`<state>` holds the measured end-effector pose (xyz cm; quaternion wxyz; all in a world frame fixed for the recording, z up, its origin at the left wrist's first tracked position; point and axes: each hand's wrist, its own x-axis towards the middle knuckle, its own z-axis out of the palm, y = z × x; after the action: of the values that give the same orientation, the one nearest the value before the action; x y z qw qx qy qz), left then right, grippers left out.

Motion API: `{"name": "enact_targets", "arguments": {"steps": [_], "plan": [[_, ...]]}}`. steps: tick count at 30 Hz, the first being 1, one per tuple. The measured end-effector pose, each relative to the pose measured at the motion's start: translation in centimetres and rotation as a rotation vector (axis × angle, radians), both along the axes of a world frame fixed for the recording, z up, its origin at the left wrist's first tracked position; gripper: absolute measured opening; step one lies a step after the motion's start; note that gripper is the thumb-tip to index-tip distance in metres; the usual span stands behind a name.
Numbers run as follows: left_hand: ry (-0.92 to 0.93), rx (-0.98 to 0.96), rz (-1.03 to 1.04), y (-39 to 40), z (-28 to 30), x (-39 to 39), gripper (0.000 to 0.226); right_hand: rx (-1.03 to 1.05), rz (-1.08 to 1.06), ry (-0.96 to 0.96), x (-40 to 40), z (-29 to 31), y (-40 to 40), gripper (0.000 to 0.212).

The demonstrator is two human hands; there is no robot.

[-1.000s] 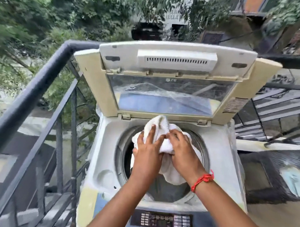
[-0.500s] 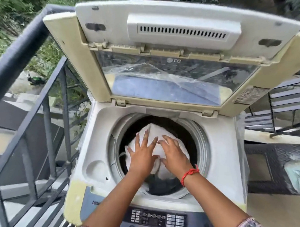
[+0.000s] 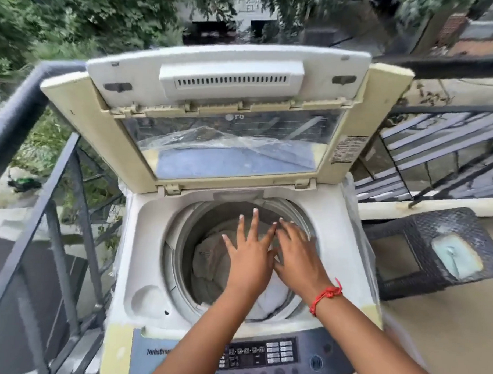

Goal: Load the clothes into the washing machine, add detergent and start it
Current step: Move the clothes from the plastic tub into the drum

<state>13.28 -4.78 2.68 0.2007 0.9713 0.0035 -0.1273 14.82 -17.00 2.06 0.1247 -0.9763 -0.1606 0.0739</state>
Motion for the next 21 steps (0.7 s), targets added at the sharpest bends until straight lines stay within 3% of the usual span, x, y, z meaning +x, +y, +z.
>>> {"name": "enact_targets", "arguments": {"steps": [5, 11, 21], "plan": [[-0.188, -0.016, -0.203, -6.2, 2.7, -0.4, 0.051, 0.087, -0.277, -0.118, -3.3, 2.7, -5.8, 0.059], [-0.264, -0.116, -0.484, -16.4, 4.9, -3.3, 0.05, 0.158, -0.544, -0.255, -9.4, 4.8, -14.9, 0.067], [-0.175, 0.035, -0.939, -33.7, 1.2, -10.4, 0.056, 0.143, -0.925, -0.154, -21.4, 1.3, -29.9, 0.059]]}}
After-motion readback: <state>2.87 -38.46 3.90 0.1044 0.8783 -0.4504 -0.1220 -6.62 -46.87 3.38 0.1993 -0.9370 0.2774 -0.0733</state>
